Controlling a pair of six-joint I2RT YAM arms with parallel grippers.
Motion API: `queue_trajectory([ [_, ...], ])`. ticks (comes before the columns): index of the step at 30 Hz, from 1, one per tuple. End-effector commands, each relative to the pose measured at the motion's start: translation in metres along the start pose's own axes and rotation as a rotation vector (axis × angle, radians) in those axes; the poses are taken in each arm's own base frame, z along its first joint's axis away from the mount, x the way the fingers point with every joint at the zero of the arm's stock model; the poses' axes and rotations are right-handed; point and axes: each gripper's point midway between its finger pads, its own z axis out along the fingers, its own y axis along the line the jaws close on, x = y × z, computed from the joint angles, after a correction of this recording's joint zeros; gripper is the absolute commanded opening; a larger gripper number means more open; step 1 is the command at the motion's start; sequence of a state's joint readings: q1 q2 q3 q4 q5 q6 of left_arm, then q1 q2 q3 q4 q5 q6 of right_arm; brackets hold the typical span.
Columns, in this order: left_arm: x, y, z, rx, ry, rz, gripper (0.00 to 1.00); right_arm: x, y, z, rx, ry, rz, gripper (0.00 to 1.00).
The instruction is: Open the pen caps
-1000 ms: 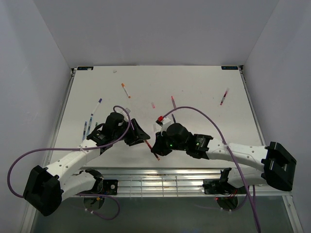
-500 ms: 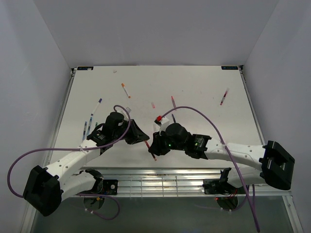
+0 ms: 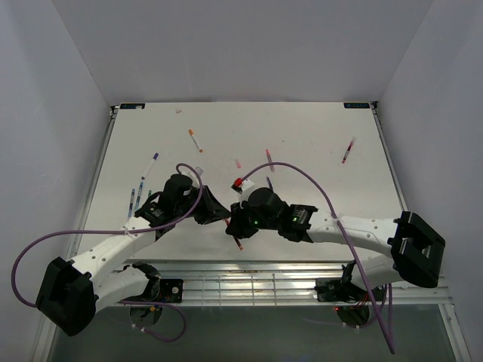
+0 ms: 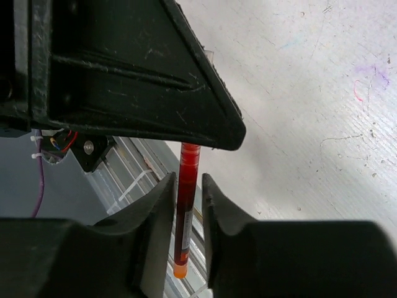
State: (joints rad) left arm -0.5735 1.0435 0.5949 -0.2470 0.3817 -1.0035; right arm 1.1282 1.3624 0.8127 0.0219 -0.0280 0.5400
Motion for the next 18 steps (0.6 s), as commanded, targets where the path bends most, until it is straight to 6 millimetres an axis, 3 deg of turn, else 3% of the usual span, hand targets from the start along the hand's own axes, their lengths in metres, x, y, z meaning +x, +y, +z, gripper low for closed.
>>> queue_trajectory([
  [1, 0.001, -0.006, -0.004, 0.020, -0.004, 0.010, 0.00, -0.020, 0.013, 0.002, -0.029, -0.045, -0.035, 0.27],
  [2, 0.000, -0.005, -0.004, 0.016, -0.005, 0.010, 0.00, -0.020, 0.013, 0.002, -0.027, -0.042, -0.037, 0.11],
  [3, 0.000, -0.004, -0.003, 0.006, -0.006, 0.007, 0.00, -0.018, 0.011, 0.003, -0.017, -0.034, -0.038, 0.08],
  [7, -0.014, -0.006, 0.002, -0.054, -0.028, 0.000, 0.00, -0.001, -0.005, 0.004, 0.034, 0.003, -0.039, 0.08],
  [8, -0.024, -0.019, 0.000, -0.054, -0.040, 0.005, 0.00, 0.001, -0.012, 0.004, 0.067, -0.003, -0.041, 0.08],
  [9, -0.030, -0.022, 0.002, -0.066, -0.045, 0.007, 0.00, 0.020, -0.025, 0.003, 0.111, 0.049, -0.042, 0.08],
  [10, -0.038, -0.017, 0.010, -0.110, -0.051, 0.004, 0.00, 0.025, -0.034, 0.002, 0.155, 0.049, -0.047, 0.08],
  [11, -0.052, -0.032, 0.009, -0.105, -0.074, 0.014, 0.00, 0.030, -0.040, 0.001, 0.181, 0.055, -0.052, 0.08],
  [12, -0.061, -0.035, 0.011, -0.115, -0.085, 0.016, 0.00, 0.042, -0.044, -0.001, 0.205, 0.075, -0.066, 0.08],
  [13, -0.076, -0.028, 0.017, -0.149, -0.097, 0.002, 0.00, 0.046, -0.054, -0.004, 0.262, 0.073, -0.079, 0.08],
  [16, -0.119, -0.034, 0.015, -0.122, -0.142, -0.042, 0.00, 0.066, -0.060, -0.011, 0.315, 0.080, -0.078, 0.08],
  [18, -0.136, -0.036, 0.023, -0.093, -0.119, -0.063, 0.00, 0.074, -0.063, -0.014, 0.321, 0.079, -0.055, 0.08],
])
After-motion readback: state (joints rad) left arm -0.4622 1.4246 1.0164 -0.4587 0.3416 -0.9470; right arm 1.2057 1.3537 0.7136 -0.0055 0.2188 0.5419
